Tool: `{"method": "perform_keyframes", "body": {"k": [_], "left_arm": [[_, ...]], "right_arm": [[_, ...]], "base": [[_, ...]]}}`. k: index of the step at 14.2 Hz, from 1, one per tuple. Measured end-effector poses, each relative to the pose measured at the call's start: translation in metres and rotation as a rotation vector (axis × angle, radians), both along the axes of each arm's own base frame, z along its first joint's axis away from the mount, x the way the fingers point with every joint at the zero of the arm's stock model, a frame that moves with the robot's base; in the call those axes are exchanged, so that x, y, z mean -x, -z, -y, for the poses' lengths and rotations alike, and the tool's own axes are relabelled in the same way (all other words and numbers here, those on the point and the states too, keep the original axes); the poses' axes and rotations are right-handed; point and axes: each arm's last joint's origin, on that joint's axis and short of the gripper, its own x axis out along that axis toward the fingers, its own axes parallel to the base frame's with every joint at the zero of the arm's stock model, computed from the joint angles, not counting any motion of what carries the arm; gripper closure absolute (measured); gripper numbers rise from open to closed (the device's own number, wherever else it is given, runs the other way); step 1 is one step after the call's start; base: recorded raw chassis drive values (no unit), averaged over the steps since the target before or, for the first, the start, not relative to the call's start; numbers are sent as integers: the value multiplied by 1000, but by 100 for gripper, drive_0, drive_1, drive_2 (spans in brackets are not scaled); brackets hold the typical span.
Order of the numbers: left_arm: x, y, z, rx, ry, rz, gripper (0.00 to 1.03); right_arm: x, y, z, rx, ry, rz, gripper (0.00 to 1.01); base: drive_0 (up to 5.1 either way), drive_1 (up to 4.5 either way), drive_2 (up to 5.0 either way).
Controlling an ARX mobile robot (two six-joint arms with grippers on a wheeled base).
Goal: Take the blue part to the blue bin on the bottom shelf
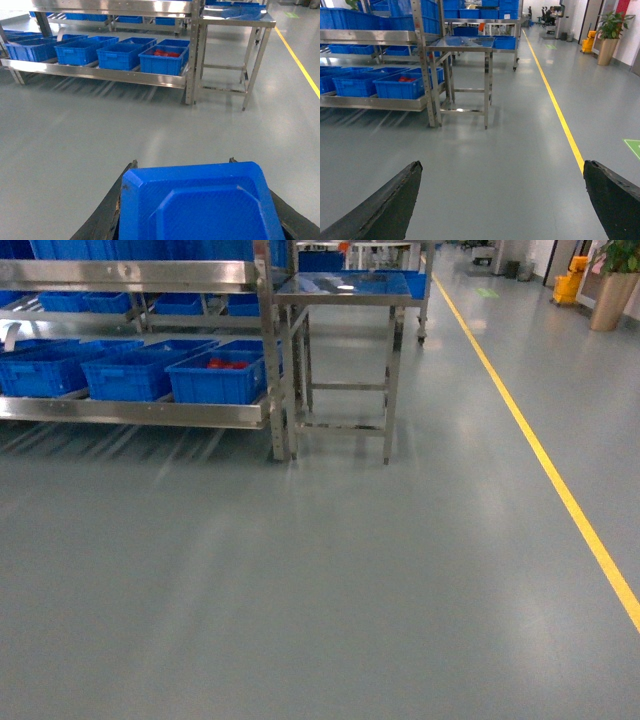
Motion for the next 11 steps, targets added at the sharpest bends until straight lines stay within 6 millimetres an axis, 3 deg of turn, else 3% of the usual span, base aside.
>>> {"method": "perform_keyframes", "body": {"k": [11], "left_arm": [[0, 0, 0, 0, 0, 1, 59]], "right_arm": [[0, 0, 0, 0, 0, 1, 3]], "base": [[7, 439, -425]]}}
